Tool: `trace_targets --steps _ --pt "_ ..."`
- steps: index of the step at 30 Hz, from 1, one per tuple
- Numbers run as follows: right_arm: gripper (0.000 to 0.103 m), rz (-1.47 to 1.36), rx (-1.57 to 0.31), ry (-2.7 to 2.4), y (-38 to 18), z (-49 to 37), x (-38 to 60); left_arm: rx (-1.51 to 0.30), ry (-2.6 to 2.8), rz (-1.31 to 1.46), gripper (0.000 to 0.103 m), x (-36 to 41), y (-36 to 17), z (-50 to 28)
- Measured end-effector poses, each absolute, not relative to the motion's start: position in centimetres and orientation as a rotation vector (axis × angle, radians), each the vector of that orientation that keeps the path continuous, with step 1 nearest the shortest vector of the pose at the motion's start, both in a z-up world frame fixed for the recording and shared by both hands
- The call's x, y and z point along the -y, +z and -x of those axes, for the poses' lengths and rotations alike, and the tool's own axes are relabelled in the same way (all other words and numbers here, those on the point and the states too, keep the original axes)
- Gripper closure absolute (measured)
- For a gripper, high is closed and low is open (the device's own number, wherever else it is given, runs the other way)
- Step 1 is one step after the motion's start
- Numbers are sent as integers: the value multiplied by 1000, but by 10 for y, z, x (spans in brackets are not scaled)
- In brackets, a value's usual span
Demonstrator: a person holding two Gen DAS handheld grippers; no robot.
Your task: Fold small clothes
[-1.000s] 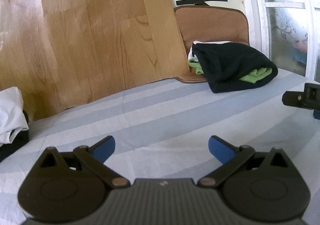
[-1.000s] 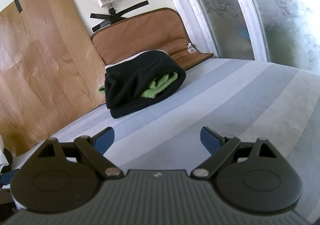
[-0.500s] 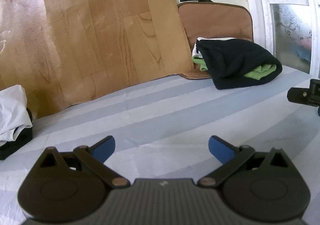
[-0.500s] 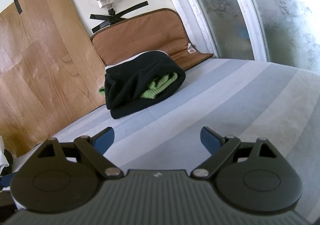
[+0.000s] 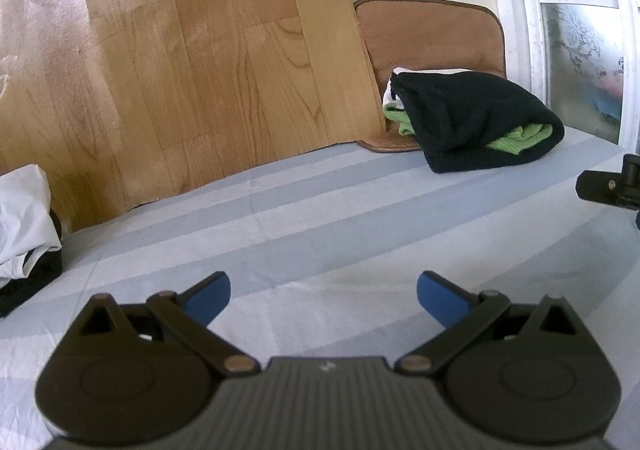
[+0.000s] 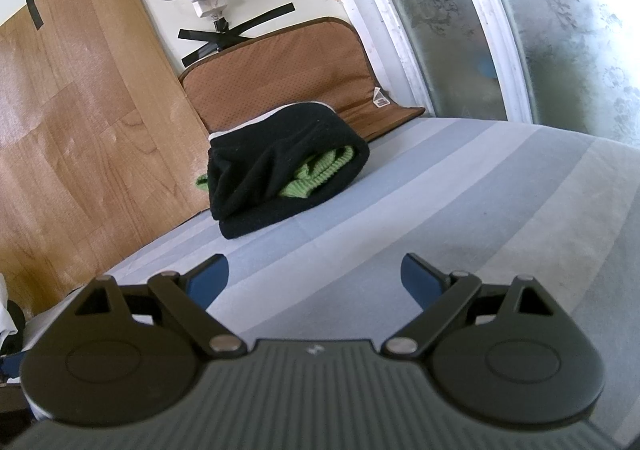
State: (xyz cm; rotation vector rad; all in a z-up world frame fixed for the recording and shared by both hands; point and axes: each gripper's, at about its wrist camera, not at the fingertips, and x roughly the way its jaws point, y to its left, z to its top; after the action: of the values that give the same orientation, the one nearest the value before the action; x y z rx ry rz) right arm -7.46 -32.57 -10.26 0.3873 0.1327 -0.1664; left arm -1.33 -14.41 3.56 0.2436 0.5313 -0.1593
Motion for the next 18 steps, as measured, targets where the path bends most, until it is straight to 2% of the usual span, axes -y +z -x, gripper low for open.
trace_targets --steps 18 --pt "8 -388 -133 -165 -102 75 326 -538 -174 -245 0 144 36 14"
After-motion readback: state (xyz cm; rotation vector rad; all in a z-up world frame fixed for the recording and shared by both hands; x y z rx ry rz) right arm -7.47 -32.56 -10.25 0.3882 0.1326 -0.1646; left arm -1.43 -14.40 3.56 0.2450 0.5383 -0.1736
